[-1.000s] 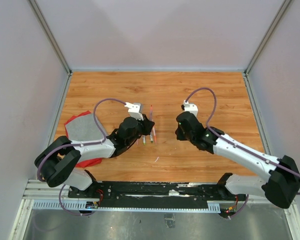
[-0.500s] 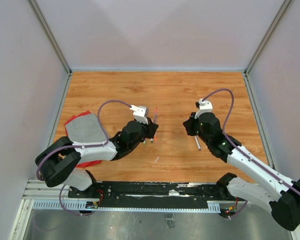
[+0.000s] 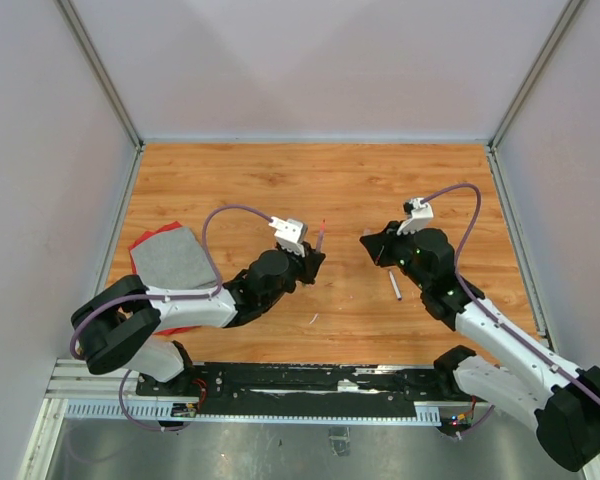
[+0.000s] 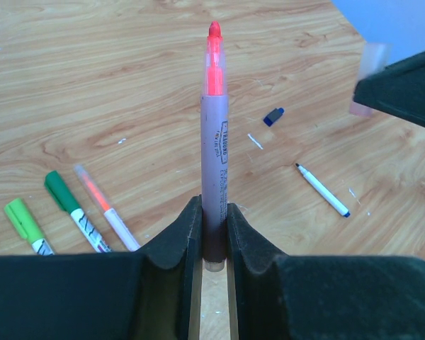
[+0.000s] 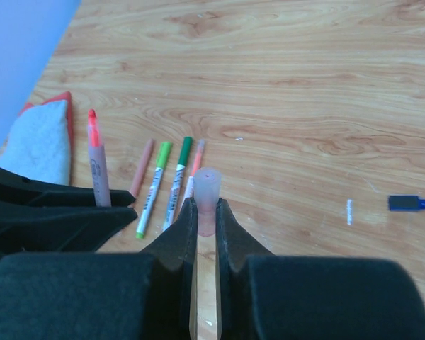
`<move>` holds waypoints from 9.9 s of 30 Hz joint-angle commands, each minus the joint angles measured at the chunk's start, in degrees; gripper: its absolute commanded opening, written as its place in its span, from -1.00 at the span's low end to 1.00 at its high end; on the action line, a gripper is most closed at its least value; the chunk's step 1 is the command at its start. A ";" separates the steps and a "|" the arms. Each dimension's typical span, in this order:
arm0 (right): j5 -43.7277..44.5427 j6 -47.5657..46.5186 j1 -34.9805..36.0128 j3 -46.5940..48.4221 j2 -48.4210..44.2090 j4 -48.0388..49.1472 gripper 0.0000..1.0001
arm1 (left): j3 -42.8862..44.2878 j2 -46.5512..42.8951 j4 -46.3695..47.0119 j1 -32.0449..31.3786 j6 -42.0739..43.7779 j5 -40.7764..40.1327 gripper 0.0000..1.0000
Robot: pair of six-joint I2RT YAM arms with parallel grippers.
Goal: Insert the pens into the pen caps
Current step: Insert the pen cap onto the pen, then place the pen at the center of the board.
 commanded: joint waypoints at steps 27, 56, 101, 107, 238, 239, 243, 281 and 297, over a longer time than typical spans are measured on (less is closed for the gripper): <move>-12.21 13.13 -2.24 -1.83 11.87 30.82 -0.99 | 0.33 -0.42 5.14 -3.83 6.03 -2.85 -0.99; -11.57 19.93 0.09 -3.48 19.34 49.37 -0.99 | 0.56 0.26 5.59 -4.48 6.69 -2.67 -0.99; -15.40 14.27 2.98 -2.77 18.00 42.41 -0.98 | 1.16 0.74 4.97 -4.47 6.67 -2.88 -0.99; -13.64 11.41 5.21 -3.65 17.09 39.40 -0.99 | 1.08 0.52 4.96 -4.45 6.69 -3.28 -0.99; 6.92 3.52 24.72 20.79 1.80 -11.11 -0.19 | -1.27 -25.73 -16.08 -4.48 4.06 22.14 -0.99; 6.75 3.72 24.61 20.42 1.82 -10.79 -0.27 | -1.28 -25.68 -16.08 -4.48 4.05 22.12 -0.99; 6.15 3.69 24.59 18.91 1.61 -10.17 -0.76 | -1.07 -26.10 -15.92 -4.47 3.84 21.29 -0.99; 4.23 -9.75 27.31 13.46 -14.13 -20.89 -0.22 | 6.37 -30.91 -11.56 -4.44 1.42 28.58 -0.99; 12.04 3.85 27.31 13.43 -13.61 -10.45 -0.01 | 3.47 -28.19 -18.09 -4.47 -0.67 20.06 -0.99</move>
